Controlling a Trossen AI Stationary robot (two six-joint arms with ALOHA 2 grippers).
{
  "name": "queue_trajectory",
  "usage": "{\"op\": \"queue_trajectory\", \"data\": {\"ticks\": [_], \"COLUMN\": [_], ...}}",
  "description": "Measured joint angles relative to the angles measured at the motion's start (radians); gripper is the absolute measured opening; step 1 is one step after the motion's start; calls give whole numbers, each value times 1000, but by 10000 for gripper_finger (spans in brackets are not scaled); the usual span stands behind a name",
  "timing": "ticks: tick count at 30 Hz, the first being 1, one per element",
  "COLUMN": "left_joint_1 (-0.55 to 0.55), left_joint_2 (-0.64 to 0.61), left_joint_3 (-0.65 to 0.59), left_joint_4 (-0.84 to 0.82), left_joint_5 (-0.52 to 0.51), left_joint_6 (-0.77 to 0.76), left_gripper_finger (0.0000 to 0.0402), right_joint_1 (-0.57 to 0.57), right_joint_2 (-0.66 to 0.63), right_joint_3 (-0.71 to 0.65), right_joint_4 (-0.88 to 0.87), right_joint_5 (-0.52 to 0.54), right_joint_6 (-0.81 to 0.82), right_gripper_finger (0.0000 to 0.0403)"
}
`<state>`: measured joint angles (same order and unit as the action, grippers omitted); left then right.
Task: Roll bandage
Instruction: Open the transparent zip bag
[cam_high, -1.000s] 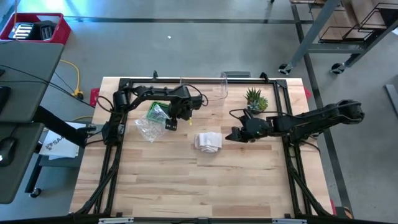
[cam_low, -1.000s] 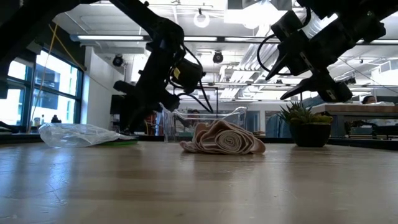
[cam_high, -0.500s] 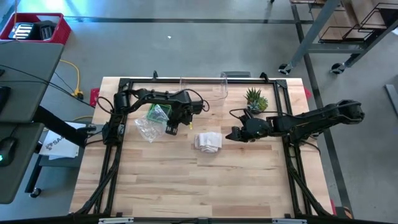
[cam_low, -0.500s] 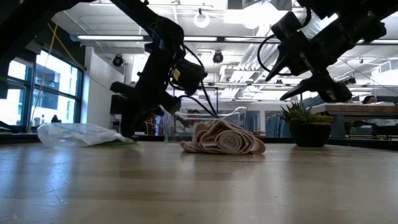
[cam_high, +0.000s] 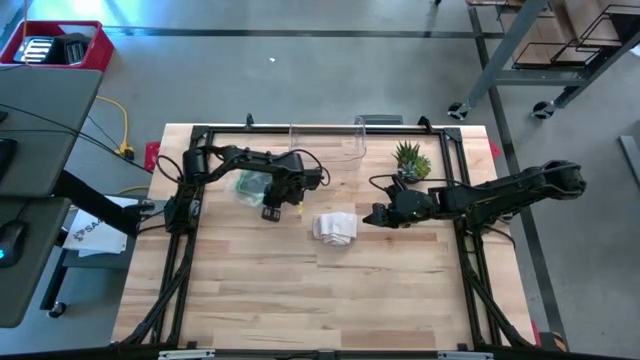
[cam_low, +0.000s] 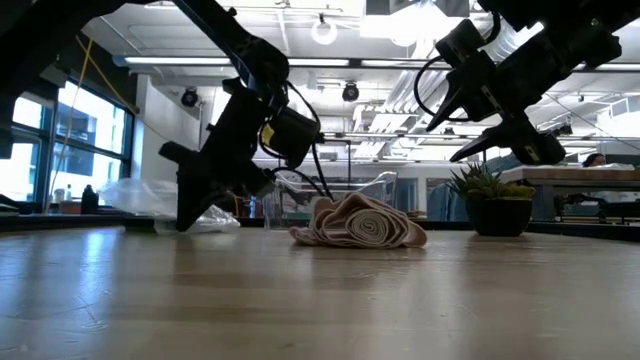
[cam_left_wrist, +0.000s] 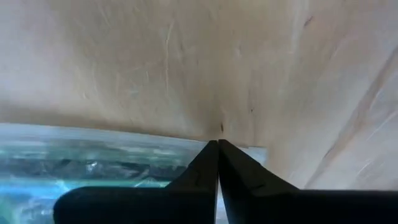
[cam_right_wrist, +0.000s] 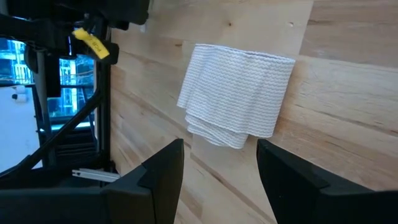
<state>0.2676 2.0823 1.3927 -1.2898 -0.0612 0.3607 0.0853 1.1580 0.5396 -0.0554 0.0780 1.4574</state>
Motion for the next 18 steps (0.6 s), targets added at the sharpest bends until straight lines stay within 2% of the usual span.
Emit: {"op": "queue_trajectory", "data": {"ticks": [2, 6, 10, 15, 18], "left_joint_1": [-14, -54, -91, -98, -54], "left_joint_2": [-25, -130, -309, -547, -645], "left_joint_3": [2, 5, -10, -132, -249], "left_joint_4": [-3, 20, 98, 222, 268], "left_joint_5": [11, 110, 134, -61, -92], "left_joint_6": [-35, -100, -176, -301, -499], "left_gripper_finger": [1, 1, 1, 1, 1], "right_joint_1": [1, 0, 1, 0, -7], "right_joint_2": [0, 0, 0, 0, 0], "right_joint_3": [0, 0, 1, 1, 1], "right_joint_4": [1, 28, 98, 149, 151], "right_joint_5": [-7, -60, -116, -120, -105], "right_joint_6": [0, -39, -94, -115, -115], "right_gripper_finger": [193, 192, 192, 192, 192]}}
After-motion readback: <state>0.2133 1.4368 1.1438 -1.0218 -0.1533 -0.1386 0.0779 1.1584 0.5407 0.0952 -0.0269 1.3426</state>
